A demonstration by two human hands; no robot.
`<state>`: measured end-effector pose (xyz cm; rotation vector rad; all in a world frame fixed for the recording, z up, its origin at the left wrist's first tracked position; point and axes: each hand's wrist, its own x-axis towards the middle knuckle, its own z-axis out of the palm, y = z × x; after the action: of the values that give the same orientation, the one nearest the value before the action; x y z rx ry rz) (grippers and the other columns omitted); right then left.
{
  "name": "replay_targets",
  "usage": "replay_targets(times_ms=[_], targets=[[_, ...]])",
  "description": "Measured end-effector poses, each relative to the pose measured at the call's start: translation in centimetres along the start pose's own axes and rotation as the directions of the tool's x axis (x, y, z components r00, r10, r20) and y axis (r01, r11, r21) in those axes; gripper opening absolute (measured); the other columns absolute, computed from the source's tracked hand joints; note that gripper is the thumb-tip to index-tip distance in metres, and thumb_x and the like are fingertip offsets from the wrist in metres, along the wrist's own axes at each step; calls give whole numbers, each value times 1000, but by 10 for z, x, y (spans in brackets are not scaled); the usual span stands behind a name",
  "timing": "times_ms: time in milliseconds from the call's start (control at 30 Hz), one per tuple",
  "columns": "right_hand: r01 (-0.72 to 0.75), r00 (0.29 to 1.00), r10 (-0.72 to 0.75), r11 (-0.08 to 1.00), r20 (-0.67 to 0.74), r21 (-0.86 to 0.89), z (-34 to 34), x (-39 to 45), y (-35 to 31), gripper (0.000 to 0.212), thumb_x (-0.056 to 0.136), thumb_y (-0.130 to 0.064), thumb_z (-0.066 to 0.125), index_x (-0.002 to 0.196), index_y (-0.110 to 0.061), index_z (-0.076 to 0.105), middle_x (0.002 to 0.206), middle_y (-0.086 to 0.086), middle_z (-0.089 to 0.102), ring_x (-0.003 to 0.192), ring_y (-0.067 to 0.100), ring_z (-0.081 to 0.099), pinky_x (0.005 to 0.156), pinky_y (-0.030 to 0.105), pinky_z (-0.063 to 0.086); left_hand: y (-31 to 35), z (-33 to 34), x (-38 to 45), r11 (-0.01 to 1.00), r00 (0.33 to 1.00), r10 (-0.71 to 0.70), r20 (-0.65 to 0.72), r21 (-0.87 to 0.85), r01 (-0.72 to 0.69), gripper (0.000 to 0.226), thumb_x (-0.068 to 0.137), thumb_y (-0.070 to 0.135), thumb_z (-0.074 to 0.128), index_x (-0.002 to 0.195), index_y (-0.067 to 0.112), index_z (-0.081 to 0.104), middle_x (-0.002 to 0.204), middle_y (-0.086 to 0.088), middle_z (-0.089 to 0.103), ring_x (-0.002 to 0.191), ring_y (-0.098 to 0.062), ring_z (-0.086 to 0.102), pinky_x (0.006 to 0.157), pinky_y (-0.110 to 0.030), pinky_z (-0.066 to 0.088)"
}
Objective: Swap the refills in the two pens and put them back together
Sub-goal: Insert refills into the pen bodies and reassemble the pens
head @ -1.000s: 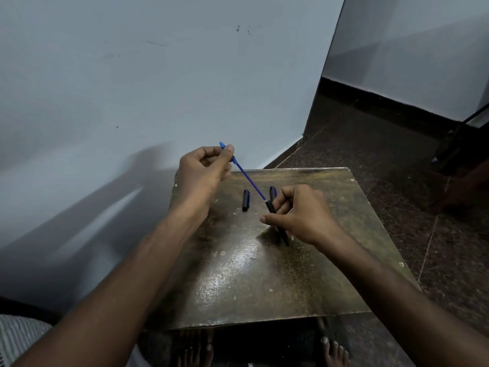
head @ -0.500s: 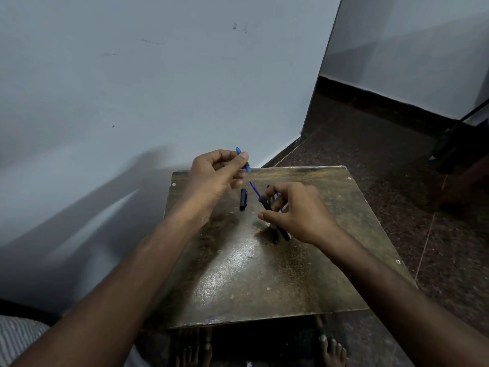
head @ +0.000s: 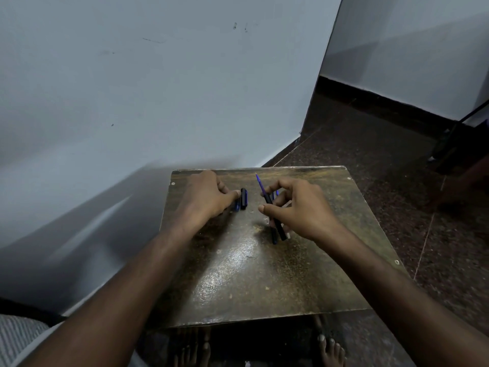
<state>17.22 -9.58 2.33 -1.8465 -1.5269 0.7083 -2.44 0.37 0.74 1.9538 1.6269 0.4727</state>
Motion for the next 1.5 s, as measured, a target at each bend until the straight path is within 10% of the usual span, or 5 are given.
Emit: replay_targets(times_ms=[400,767,1067,1300,1500], targets=[[-228,970,228,706,89,670,-13,-1,-17,8,98,-23,80,98,-19,74,104,10,83,68,19,77,61,30,65,28,-8,-26,915,932,346,108,-257,-310,13,92,49,81,96,36,81,82,21,80,74,10,74,74,-19,57],[-304,945,278,561,171,770,-14,2,-17,11,97,-16,79,104,-10,82,90,4,83,69,16,77,65,26,66,34,4,-33,918,931,363,33,-183,-352,13,87,51,86,84,39,81,75,23,78,75,13,72,65,-3,50],[-43,953,271,568,-138,822,-40,20,1,33,99,-18,77,118,8,75,93,10,76,70,12,70,71,24,65,32,9,-31,927,936,341,85,-195,-320,16,86,48,88,91,33,85,75,20,77,69,15,69,59,-2,47],[-64,942,116,983,-314,171,-76,18,22,10,98,-28,79,97,-20,83,81,0,79,67,8,75,72,26,65,30,5,-28,931,948,315,46,-210,-299,14,88,49,86,90,35,84,78,20,78,74,14,70,62,-3,49],[-230,965,155,890,-212,-395,-85,27,59,19,92,-31,87,78,-17,84,64,-1,75,66,13,73,83,39,64,32,4,-30,930,952,297,72,-249,-272,13,88,49,86,93,37,83,83,20,80,75,12,72,73,-19,63]])
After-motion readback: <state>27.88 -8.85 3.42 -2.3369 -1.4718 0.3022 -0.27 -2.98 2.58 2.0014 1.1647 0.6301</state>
